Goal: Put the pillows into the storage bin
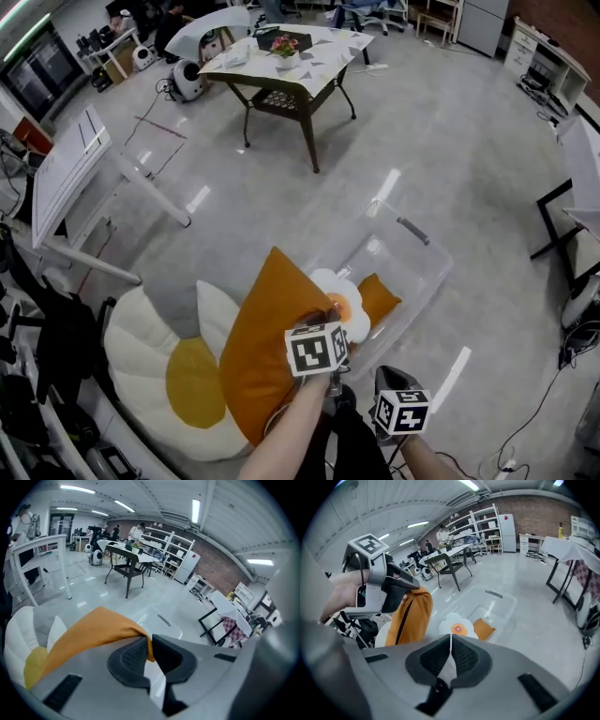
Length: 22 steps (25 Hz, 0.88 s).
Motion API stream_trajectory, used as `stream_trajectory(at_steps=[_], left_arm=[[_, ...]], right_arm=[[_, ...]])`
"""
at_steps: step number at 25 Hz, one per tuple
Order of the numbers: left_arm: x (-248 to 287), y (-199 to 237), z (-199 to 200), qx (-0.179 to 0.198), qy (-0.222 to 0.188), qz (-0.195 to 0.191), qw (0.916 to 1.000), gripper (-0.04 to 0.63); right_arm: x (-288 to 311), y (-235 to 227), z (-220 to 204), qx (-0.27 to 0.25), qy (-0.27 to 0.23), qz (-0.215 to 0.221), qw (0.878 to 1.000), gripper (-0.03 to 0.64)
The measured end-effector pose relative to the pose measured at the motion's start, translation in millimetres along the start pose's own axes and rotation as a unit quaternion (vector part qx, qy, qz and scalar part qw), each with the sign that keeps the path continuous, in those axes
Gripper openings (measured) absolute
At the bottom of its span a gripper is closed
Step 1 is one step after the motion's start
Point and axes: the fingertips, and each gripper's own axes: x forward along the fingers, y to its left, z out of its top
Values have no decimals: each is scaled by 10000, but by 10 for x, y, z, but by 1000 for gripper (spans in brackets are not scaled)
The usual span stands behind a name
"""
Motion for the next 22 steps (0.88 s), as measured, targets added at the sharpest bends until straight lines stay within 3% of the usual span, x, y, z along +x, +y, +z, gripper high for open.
stream_trajectory(at_steps=[9, 22], left_arm=[[607, -1027, 131, 659, 340, -685, 9949, 31], [1444, -2308, 631, 1277, 344, -1323, 9823, 31]], right_arm=[[-71, -451, 17, 644, -220, -315, 9972, 11], [-240, -1201, -120, 1631, -451, -976, 9807, 11]])
